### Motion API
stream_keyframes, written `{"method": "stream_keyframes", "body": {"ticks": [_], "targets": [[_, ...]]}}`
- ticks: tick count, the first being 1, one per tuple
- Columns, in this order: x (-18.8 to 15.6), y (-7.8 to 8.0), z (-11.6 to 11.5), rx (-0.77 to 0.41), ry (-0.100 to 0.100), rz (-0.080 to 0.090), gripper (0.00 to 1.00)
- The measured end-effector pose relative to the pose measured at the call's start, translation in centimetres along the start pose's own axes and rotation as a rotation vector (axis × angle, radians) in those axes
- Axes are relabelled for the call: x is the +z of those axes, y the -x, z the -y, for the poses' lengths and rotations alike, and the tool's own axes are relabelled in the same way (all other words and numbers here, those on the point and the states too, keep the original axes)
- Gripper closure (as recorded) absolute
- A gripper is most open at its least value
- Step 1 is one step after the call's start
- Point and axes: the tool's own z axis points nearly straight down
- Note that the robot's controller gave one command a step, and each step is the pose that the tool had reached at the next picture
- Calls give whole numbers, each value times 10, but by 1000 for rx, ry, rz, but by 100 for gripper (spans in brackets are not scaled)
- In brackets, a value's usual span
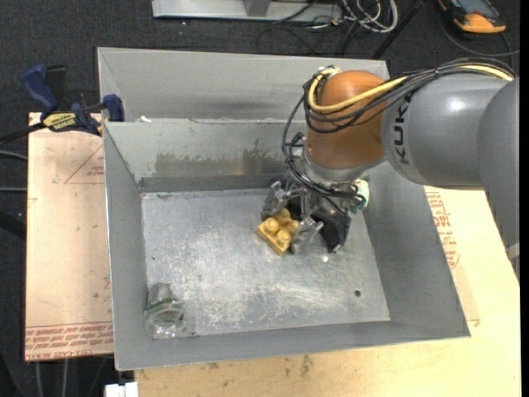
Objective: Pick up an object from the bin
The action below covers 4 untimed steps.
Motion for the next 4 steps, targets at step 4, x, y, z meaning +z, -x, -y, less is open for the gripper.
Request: {"method": "stream_keyframes", "body": {"ticks": [4], "targets": [[-16,41,-71,-219,-19,5,100]]}}
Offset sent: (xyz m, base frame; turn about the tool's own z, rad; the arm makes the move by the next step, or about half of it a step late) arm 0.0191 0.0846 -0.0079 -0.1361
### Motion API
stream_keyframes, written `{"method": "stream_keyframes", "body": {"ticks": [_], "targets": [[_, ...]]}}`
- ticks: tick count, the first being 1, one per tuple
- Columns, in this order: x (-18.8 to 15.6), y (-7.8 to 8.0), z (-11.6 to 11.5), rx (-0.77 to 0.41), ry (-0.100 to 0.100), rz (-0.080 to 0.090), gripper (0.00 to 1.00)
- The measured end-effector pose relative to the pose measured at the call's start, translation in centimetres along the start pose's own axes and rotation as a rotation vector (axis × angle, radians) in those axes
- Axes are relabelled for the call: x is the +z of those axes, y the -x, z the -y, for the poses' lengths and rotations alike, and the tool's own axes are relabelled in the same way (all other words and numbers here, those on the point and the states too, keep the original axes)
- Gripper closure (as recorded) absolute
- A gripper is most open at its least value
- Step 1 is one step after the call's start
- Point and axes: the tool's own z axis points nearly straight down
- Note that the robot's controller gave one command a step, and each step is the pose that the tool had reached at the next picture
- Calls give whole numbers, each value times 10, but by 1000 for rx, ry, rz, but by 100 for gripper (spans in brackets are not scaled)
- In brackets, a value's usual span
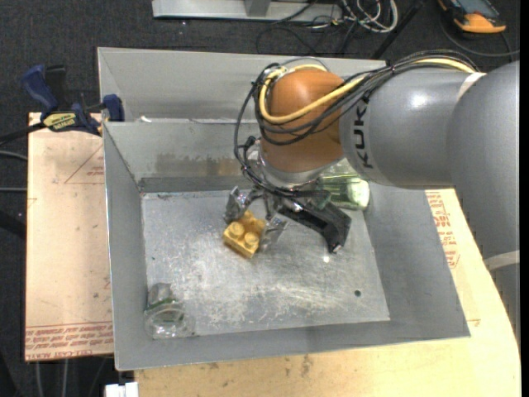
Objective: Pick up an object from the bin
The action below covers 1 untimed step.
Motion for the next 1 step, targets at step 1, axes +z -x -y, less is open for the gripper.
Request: {"method": "stream_keyframes", "body": {"ticks": [1], "targets": [[-15,34,-22,-87,-3,-4,100]]}}
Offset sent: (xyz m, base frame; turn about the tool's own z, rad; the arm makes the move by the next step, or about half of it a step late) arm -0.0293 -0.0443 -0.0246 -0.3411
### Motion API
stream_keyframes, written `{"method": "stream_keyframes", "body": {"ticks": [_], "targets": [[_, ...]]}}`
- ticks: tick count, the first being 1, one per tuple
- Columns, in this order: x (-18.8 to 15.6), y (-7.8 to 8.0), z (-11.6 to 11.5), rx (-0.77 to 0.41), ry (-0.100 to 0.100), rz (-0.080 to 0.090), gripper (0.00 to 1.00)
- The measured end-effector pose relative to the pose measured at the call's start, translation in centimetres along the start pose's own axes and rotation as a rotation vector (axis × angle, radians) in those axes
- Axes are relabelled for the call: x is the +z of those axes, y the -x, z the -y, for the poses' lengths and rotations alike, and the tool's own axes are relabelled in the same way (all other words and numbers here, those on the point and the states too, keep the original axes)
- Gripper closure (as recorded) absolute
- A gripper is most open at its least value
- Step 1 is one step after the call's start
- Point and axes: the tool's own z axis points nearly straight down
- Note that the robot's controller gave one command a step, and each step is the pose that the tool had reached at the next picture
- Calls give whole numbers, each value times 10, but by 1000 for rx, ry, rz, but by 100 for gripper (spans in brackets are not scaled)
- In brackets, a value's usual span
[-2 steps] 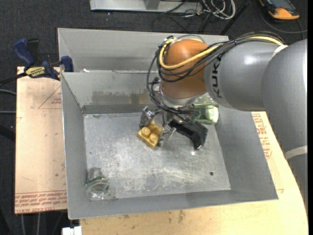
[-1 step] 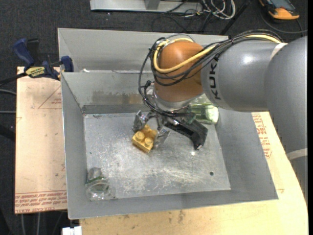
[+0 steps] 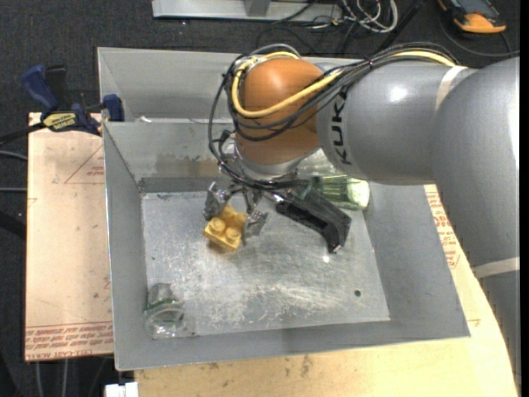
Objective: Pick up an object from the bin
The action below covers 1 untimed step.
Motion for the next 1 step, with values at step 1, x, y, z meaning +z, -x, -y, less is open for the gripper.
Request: {"method": "stream_keyframes", "body": {"ticks": [1], "targets": [[11,-10,-11,-131,4,8,100]]}}
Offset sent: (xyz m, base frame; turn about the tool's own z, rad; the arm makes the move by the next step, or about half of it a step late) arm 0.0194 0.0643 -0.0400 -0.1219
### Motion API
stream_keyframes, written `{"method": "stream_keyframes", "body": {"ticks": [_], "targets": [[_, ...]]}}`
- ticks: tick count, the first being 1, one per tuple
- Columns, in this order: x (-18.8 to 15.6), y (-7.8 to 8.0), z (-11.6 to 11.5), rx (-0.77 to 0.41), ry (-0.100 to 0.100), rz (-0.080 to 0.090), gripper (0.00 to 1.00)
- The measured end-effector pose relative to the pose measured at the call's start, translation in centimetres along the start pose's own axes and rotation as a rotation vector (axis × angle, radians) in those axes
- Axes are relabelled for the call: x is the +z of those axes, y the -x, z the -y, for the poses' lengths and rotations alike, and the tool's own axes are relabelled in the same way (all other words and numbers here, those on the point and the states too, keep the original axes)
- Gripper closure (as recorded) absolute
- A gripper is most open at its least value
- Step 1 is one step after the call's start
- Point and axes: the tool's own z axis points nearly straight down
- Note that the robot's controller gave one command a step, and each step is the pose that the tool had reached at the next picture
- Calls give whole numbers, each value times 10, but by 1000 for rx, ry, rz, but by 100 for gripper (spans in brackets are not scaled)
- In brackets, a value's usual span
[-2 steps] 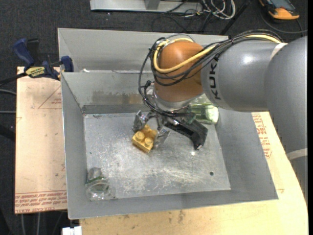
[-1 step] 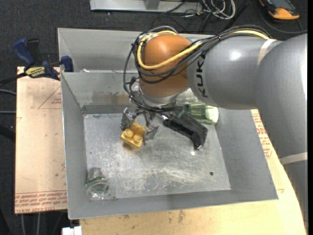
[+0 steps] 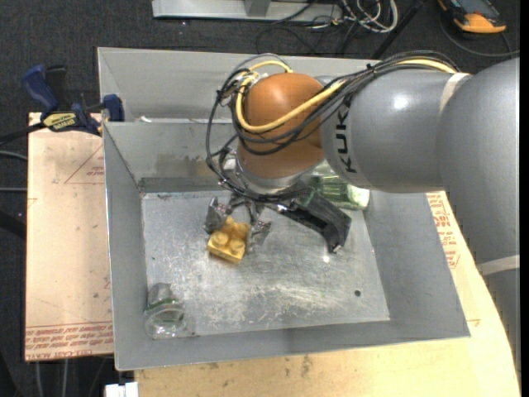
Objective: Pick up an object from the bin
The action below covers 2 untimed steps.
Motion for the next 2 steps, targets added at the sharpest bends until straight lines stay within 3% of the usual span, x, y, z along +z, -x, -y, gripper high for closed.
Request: {"method": "stream_keyframes", "body": {"ticks": [1,2], "targets": [[15,10,14,-3,-5,-11,100],[18,46,-41,-100,-15,-2,100]]}}
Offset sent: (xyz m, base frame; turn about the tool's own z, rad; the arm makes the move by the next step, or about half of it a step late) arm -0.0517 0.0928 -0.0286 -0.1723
